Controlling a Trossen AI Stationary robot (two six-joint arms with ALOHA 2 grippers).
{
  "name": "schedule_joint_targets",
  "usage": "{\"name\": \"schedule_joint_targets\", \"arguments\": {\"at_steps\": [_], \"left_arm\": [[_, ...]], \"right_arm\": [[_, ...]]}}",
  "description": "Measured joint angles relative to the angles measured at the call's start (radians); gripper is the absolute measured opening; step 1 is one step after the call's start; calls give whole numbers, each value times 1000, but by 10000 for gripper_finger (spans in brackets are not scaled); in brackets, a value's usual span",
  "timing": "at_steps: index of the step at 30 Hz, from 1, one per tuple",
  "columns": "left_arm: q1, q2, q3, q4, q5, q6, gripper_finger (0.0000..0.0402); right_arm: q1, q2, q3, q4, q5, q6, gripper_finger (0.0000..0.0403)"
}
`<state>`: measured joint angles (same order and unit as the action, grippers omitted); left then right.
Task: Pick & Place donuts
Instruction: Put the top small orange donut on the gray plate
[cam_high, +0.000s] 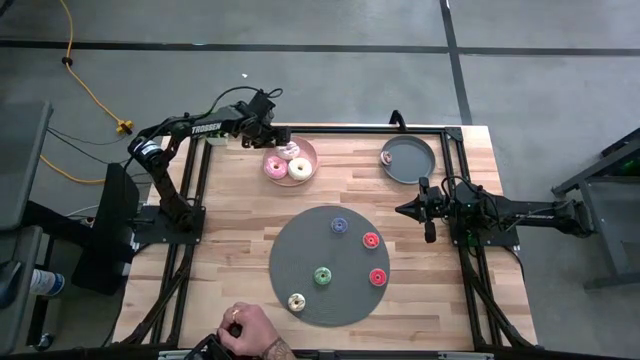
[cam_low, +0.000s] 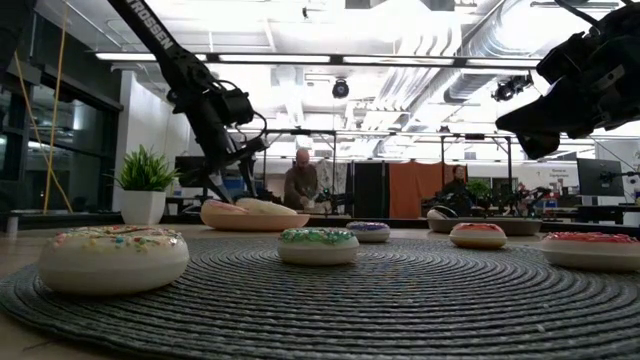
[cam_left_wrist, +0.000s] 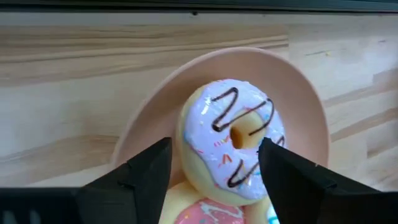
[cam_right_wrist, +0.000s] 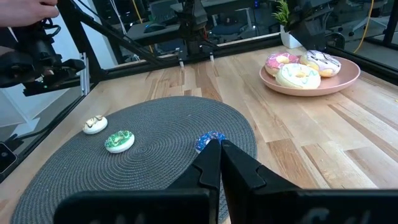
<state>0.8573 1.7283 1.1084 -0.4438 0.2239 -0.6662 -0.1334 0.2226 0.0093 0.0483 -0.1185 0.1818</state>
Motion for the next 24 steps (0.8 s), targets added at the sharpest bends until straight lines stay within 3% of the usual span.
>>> {"name": "schedule_joint_targets", "arguments": {"at_steps": [7, 14, 19, 24], "left_arm": [[0, -39, 0, 1, -13, 8, 258], [-2, -160, 0, -13, -33, 26, 262], [-52, -277, 0, -59, -28, 42, 262], [-154, -412, 0, -106, -112, 41, 262]], "right_arm": [[0, 0, 0, 0, 0, 0, 1], [0, 0, 0, 0, 0, 0, 4], [0, 0, 0, 0, 0, 0, 1], [0, 0, 0, 0, 0, 0, 6]]}}
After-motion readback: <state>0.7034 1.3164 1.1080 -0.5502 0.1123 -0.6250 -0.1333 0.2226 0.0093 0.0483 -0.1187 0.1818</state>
